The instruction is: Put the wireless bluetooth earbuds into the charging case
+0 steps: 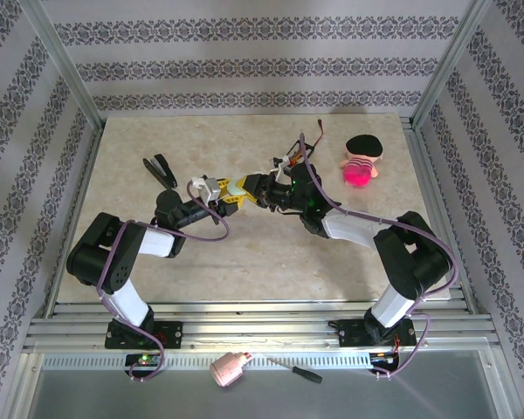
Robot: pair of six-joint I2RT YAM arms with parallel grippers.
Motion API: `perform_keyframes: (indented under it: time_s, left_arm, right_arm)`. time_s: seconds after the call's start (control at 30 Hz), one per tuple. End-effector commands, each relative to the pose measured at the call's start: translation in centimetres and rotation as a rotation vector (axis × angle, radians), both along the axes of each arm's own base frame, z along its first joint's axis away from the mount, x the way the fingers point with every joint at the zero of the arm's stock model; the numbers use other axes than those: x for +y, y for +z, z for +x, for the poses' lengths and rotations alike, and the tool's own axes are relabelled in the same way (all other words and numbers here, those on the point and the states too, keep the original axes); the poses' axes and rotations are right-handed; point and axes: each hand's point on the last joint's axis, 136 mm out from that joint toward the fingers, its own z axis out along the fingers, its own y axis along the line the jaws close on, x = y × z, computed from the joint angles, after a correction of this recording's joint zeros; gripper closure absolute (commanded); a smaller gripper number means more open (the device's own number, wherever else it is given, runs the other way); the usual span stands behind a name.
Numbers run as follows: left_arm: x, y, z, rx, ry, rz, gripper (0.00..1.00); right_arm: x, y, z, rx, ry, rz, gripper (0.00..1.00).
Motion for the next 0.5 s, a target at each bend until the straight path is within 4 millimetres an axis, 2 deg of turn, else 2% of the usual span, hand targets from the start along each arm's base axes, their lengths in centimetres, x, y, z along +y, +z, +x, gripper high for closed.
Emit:
perform_keyframes:
  time_s: [0.0, 0.17, 0.23, 0.33, 0.47]
  left_arm:
    - [-0.3, 0.0, -0.9, -0.042, -0.011, 0.063, 0.5]
    - [-0.1, -2.5, -1.9, 0.02, -0.032, 0.221, 0.24]
    - [0.1, -3.4, -2.6, 0.05, -0.049, 0.275, 0.16]
    - [0.1, -4.2, -3.5, 0.071, -0.081, 0.329, 0.07]
    - [-0.5, -4.5, -4.3, 0.097, -0.137, 0.36, 0.01]
  right_arm:
    - [-2.0, -1.0, 0.8, -0.031, -0.061, -0.066, 0.75]
    - [-4.8, -3.8, 1.3, -0.01, -0.134, -0.164, 0.75]
    - [-6.2, -5.6, 1.5, 0.014, -0.169, -0.21, 0.75]
    - [-8.3, -8.1, 1.3, 0.053, -0.211, -0.269, 0.75]
    - [-9.8, -10.9, 0.6, 0.098, -0.221, -0.333, 0.75]
